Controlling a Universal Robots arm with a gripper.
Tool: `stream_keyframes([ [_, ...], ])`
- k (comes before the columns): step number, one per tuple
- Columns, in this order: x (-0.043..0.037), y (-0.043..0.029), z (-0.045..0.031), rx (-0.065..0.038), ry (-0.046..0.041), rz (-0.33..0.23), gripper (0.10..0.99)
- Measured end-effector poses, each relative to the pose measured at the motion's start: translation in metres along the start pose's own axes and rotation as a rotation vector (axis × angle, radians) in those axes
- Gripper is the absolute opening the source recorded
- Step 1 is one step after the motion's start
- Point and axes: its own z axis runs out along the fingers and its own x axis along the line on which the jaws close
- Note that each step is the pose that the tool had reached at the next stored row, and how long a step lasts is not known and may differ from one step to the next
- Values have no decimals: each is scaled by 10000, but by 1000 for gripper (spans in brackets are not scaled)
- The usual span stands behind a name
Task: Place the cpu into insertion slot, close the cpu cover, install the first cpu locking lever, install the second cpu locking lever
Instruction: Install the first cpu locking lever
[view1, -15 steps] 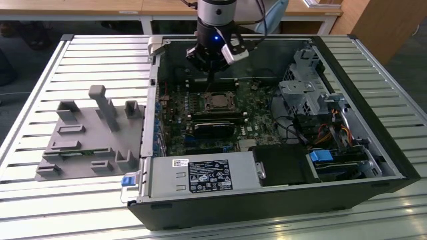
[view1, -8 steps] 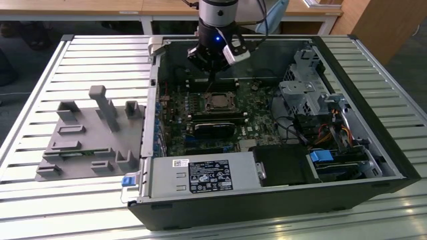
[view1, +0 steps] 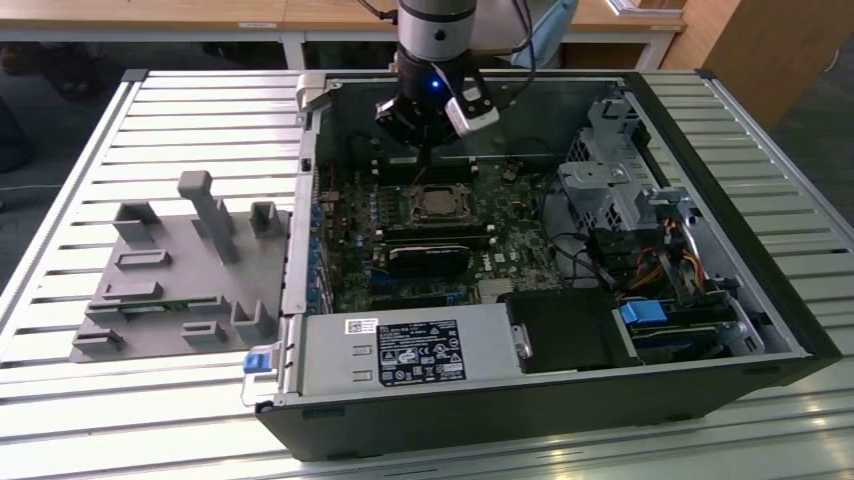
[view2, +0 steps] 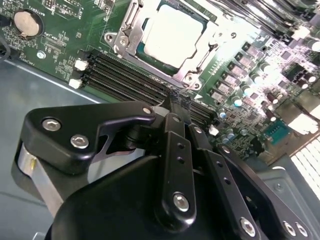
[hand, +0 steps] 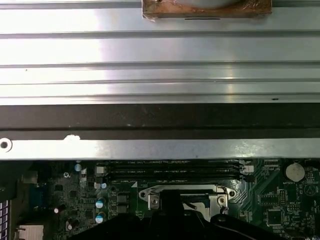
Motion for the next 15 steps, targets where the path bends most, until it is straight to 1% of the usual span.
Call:
stream_keyframes([
  [2, -11, 2, 19, -1, 0, -1, 106],
  [9, -61, 8, 52, -6, 0, 0, 106],
  [12, -98, 17, 65, -29, 1, 0, 106],
  [13, -102, 18, 66, -46, 1, 0, 106],
  [14, -108, 19, 67, -149, 5, 0, 106],
  [15, -109, 19, 67, -231, 8, 0, 106],
])
